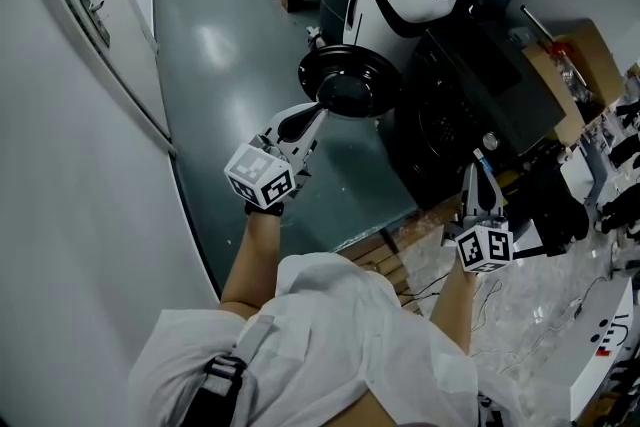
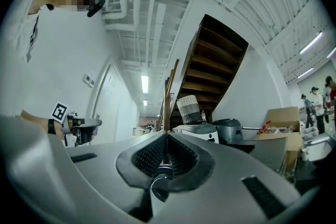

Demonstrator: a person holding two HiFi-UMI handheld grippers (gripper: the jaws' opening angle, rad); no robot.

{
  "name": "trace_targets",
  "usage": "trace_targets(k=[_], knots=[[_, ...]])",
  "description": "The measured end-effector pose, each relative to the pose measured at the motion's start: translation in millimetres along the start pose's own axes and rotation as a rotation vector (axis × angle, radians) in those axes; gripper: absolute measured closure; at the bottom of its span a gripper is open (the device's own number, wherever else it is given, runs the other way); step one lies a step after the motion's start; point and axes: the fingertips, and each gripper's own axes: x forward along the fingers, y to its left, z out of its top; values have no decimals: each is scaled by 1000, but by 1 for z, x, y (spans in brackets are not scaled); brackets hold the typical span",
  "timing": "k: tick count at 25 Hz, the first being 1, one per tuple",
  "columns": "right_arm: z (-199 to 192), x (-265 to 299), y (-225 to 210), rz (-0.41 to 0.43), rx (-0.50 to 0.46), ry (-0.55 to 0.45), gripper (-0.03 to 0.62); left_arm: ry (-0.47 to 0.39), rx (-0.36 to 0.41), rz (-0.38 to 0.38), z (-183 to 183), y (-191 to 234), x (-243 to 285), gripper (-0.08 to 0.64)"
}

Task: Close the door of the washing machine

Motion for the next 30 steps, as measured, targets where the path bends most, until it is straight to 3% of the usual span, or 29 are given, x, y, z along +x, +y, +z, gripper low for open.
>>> trace_targets(k=[7,15,24,30], knots=[[-16,6,-10,4,-53,52,563,40,-12,-29,-22,-4,16,534],[-29,39,-56,10,-70,65,563,74,-8,-32,-43,4,71,534],[-41,81,-130,37,-20,64,563,90,3,-42,-57,2,160,534],[-52,94,-147,62,0,82,563,117,30,-33,-65,-4,168,534]])
